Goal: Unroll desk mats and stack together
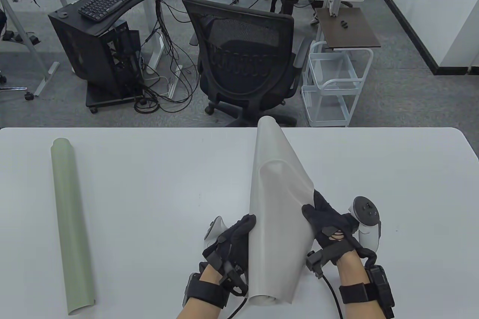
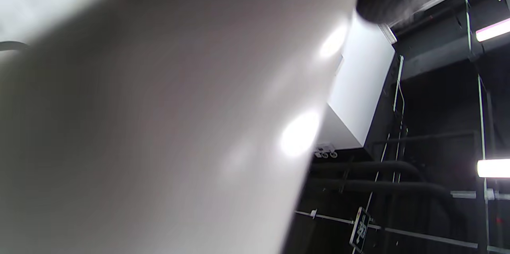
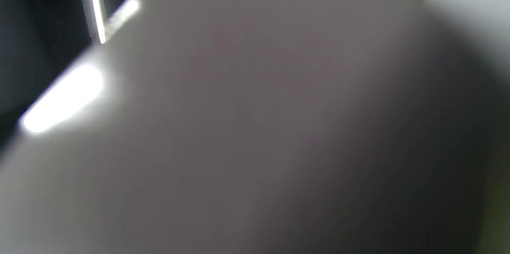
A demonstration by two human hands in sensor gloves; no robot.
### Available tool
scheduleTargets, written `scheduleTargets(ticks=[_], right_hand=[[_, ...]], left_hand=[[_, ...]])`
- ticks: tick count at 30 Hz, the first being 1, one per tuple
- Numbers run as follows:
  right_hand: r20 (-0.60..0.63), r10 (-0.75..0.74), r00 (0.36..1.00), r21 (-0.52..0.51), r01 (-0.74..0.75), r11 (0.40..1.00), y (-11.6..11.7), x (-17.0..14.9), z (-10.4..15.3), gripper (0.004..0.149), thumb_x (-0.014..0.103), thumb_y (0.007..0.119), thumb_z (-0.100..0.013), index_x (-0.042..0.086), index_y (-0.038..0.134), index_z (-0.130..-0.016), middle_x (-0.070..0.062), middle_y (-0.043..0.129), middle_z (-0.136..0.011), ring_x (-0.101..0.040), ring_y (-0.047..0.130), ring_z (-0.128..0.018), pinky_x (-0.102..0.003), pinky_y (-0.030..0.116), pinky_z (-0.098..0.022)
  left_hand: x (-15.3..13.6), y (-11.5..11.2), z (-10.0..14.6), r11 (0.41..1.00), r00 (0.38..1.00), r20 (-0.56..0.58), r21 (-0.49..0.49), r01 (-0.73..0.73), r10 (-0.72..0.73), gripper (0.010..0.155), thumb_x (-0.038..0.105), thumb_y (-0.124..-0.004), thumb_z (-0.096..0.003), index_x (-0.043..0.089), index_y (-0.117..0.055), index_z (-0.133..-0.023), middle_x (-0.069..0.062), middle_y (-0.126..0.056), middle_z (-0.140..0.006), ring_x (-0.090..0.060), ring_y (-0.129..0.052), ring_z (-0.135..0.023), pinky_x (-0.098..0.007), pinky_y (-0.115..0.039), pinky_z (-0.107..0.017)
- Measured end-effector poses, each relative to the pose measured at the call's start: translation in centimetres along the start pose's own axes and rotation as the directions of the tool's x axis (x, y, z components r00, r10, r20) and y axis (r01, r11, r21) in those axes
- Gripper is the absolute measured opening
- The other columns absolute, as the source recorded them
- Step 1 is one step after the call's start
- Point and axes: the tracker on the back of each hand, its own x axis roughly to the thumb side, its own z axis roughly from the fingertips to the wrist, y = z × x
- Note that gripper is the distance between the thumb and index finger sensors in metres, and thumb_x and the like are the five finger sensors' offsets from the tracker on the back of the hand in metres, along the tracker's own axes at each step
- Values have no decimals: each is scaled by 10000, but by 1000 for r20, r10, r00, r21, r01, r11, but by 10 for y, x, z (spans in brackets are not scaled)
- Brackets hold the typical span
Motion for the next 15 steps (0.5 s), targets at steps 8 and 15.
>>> scheduleTargets(ticks=[8, 15], right_hand=[[18, -49, 999, 73, 47, 996, -3, -2, -2, 529, 270, 685, -533, 387, 550, -1031, -34, 931, -638, -157, 980, -294, -331, 887, -252], [24, -110, 994, 116, 106, 988, -19, -4, 1, 525, 266, 678, -536, 370, 555, -1036, -43, 932, -622, -141, 976, -284, -330, 888, -250]], left_hand=[[8, -2, 2, 998, 998, 61, -58, -5, 9, 716, 357, -889, -458, 232, -352, -914, -112, -490, -1105, -402, -854, -935, -485, -864, -648], [12, -4, 4, 997, 990, 133, -58, 50, -42, 950, 369, -759, -492, 279, 63, -960, -134, -290, -1149, -335, -757, -979, -530, -717, -713]])
